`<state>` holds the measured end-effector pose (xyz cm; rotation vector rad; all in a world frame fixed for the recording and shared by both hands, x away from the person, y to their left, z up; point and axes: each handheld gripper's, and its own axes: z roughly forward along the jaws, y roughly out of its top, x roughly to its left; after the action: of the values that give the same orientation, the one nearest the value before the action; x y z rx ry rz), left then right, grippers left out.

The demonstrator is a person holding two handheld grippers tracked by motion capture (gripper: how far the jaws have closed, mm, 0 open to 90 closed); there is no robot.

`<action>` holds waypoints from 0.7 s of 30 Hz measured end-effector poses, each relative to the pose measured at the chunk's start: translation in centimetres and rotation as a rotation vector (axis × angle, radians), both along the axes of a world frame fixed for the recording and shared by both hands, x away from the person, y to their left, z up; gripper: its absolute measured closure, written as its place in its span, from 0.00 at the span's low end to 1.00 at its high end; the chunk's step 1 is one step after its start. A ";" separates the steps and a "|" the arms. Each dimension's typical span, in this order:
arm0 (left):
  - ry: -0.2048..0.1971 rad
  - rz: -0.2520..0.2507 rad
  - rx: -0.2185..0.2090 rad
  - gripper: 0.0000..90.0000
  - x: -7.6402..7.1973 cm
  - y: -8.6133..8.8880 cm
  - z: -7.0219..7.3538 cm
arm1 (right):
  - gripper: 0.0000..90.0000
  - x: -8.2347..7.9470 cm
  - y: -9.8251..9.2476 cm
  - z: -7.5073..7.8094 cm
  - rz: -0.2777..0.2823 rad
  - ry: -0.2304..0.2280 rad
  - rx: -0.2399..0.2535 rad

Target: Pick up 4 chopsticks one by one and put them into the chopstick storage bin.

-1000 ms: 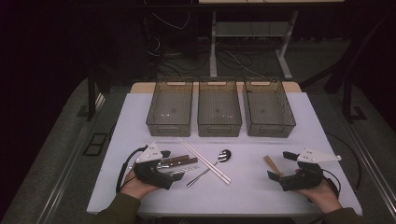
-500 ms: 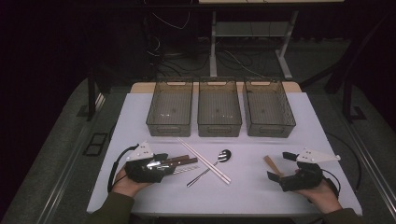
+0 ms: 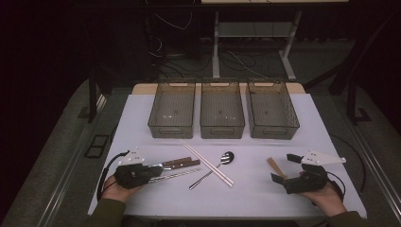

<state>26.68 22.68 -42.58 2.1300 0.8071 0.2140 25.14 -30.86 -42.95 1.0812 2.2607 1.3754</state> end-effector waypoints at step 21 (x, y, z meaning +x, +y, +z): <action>0.020 0.146 0.034 0.99 -2.1 5.7 -0.9 | 0.01 0.0 0.0 0.0 -0.002 0.000 -0.001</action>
<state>24.54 28.35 -43.52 2.1096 0.9780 0.2855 25.17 -30.87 -42.98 1.0830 2.2587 1.3738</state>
